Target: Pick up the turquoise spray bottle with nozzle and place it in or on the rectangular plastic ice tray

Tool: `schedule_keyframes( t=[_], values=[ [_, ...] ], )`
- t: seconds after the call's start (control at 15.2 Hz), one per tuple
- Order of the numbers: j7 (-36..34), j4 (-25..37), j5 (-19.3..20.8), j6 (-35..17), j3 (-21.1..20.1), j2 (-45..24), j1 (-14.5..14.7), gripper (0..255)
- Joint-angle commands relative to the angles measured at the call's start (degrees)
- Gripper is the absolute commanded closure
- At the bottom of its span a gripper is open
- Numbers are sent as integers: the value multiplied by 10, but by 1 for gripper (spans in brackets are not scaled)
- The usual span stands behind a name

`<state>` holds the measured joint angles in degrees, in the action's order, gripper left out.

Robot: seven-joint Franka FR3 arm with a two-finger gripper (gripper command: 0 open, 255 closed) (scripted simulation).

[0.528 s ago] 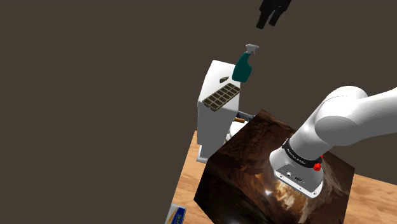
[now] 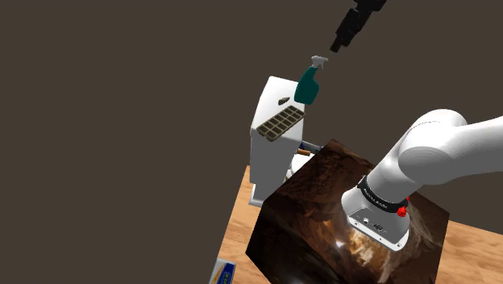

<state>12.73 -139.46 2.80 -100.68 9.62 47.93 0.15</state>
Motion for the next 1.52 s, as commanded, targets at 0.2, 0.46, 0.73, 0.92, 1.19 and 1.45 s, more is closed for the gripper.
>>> schedule_keyframes(
  t=[0.2, 0.46, 0.73, 0.92, 1.19, 1.45],
  values=[
    [104, -58, 30, -88, 83, 2, -5, 0],
    [191, -82, 47, -161, 159, -24, -1, 0],
    [284, -85, 50, -235, 244, -72, 21, 0],
    [362, -74, 36, -287, 317, -119, 56, 0],
    [479, -41, -13, -346, 436, -190, 138, 0],
    [621, 12, -107, -382, 605, -267, 286, 0]
  ],
)
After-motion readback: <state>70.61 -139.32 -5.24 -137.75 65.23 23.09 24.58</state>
